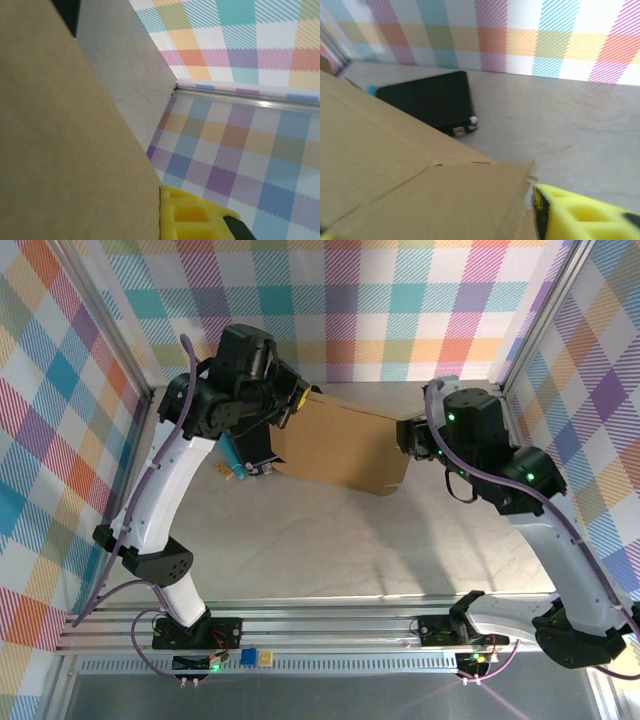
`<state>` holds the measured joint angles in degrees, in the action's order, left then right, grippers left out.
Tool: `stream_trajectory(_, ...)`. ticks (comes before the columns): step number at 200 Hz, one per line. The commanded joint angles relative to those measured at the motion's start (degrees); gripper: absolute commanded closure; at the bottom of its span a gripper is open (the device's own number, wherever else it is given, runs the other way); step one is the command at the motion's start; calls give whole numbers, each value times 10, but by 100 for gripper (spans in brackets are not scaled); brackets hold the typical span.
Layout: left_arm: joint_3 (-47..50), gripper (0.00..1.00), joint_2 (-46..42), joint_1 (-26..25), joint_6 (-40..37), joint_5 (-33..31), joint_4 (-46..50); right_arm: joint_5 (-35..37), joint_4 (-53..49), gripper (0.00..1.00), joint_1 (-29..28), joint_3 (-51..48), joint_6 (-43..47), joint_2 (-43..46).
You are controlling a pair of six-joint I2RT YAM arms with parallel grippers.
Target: Fold the paper box
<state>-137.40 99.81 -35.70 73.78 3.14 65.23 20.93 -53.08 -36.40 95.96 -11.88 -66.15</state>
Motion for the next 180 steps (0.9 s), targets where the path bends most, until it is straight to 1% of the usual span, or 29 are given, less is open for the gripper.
stream_trajectory(1,-65,100,26,9,-143,42,41,-35,40,25,-2,60,-13,32)
stream_trajectory(14,-59,100,27,13,-191,71,40,-62,42,18,-2,93,-17,32)
stream_trajectory(23,-52,100,27,15,-232,107,30,-75,38,17,-2,117,-23,28)
stream_trajectory(31,-54,100,28,15,-260,121,38,-80,35,16,-2,135,-32,25)
stream_trajectory(43,-55,100,26,14,-313,148,42,-80,31,16,-2,158,-44,19)
stream_trajectory(60,-59,100,19,15,-363,144,73,-83,42,16,-1,172,-63,19)
stream_trajectory(73,-59,100,18,15,-395,164,86,-85,49,16,-2,178,-78,17)
stream_trajectory(95,-62,100,20,14,-440,186,102,-83,11,17,0,220,-104,-22)
stream_trajectory(116,-82,100,25,11,-500,167,117,-80,-36,17,7,254,-162,-69)
stream_trajectory(128,-95,100,31,8,-533,142,130,-85,-58,17,27,262,-223,-91)
stream_trajectory(144,-104,100,38,1,-574,105,152,-150,-70,19,79,261,-305,-115)
stream_trajectory(163,-105,100,47,-19,-620,66,181,-269,-66,26,150,241,-423,-148)
stream_trajectory(171,-104,100,51,-35,-642,42,197,-306,-56,28,163,235,-456,-162)
stream_trajectory(180,-103,100,57,-56,-670,18,218,-338,-47,30,167,239,-478,-181)
